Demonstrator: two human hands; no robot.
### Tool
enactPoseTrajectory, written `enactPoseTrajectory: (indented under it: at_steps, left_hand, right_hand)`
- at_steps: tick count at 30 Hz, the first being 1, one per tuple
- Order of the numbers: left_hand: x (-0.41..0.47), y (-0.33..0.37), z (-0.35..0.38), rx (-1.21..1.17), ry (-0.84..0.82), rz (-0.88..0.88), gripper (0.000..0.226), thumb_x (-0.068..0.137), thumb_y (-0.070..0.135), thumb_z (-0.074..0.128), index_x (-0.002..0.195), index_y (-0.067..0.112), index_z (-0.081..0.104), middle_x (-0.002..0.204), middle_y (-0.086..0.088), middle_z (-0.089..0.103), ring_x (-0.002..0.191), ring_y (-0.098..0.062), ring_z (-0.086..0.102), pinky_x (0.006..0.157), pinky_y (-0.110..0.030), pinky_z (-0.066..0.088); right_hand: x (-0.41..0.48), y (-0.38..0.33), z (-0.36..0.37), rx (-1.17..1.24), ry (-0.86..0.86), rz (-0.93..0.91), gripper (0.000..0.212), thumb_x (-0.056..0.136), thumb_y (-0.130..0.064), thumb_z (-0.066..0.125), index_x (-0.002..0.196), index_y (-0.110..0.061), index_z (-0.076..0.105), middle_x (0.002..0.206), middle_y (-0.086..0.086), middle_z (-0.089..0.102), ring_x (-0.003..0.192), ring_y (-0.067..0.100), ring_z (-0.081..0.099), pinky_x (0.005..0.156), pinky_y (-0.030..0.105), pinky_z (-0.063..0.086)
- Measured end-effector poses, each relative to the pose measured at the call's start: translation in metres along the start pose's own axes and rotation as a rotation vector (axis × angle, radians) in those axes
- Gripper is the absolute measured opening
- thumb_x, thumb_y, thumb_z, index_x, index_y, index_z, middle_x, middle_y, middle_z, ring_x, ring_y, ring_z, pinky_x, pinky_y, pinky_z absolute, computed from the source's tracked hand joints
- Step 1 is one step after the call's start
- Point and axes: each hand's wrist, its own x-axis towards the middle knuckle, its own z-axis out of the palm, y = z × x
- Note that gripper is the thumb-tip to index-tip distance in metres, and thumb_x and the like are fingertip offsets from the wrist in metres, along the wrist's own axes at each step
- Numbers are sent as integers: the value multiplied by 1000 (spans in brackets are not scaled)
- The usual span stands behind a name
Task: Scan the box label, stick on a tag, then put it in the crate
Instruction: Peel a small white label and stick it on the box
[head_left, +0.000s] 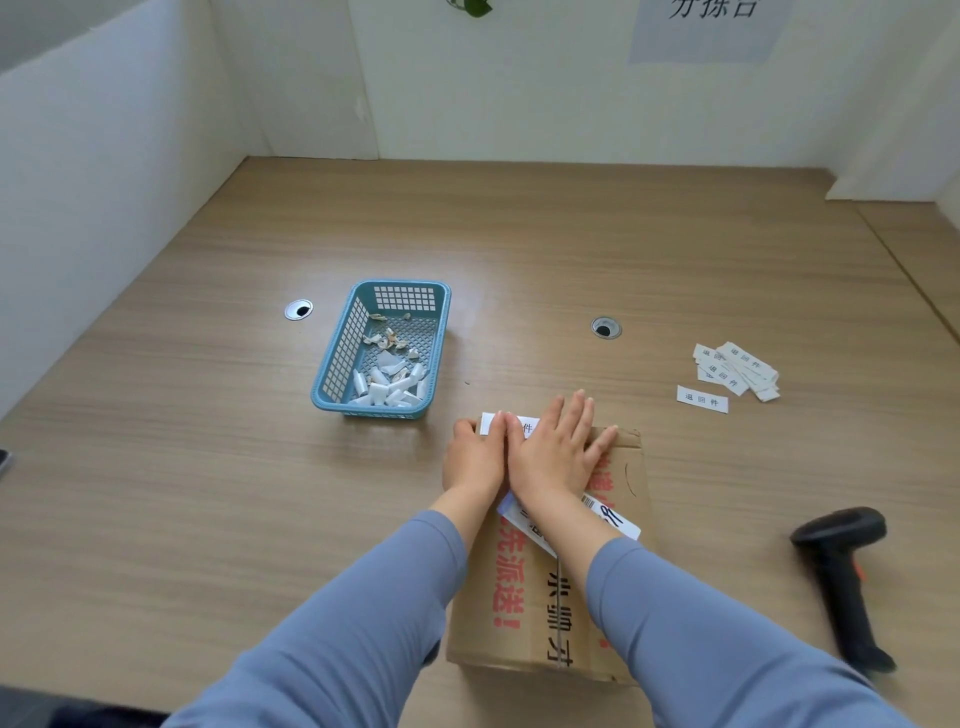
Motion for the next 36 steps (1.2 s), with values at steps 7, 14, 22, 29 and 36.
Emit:
enactPoseTrajectory:
  at_steps: [7,14,22,29,36]
  left_hand:
    - [0,1,2,85,38,22,55,89,56,43,120,12,49,120,-11,63,114,-30,56,89,-35,43]
    - [2,-1,1,77,33,24,51,93,52,36,118,11,51,120,-12,62,111,-32,57,86,-35,42]
    - [-1,1,-1,83,39,40,47,99,42,24,113,7,52,118,-17,60,109,-34,55,84,-35,39]
    - [-5,2,-4,47,85,49,50,101,36,20,117,3,53,124,-18,59,114,-34,54,90,-35,39]
    - [0,12,-1,77,22,-69,70,78,69,44,117,11,50,118,-7,62,110,-29,58,91,-39,46]
  right_hand:
    - [0,-1,2,-32,1,13,75,96,-57,20,152,-7,15,162,12,7,150,26,-2,115,56,-14]
    - [3,0,0,17,15,45,65,99,-47,25,151,-8,20,161,11,10,150,24,2,115,52,-14]
    - [7,4,-1,139,72,64,47,102,-28,31,146,-13,32,159,7,22,149,20,10,118,45,-10]
    - [9,7,-1,231,123,94,41,101,-23,34,140,-14,40,154,3,34,147,17,18,119,42,-8]
    - [10,0,2,156,96,122,70,88,-60,42,138,-11,41,152,7,36,146,22,19,119,47,-9]
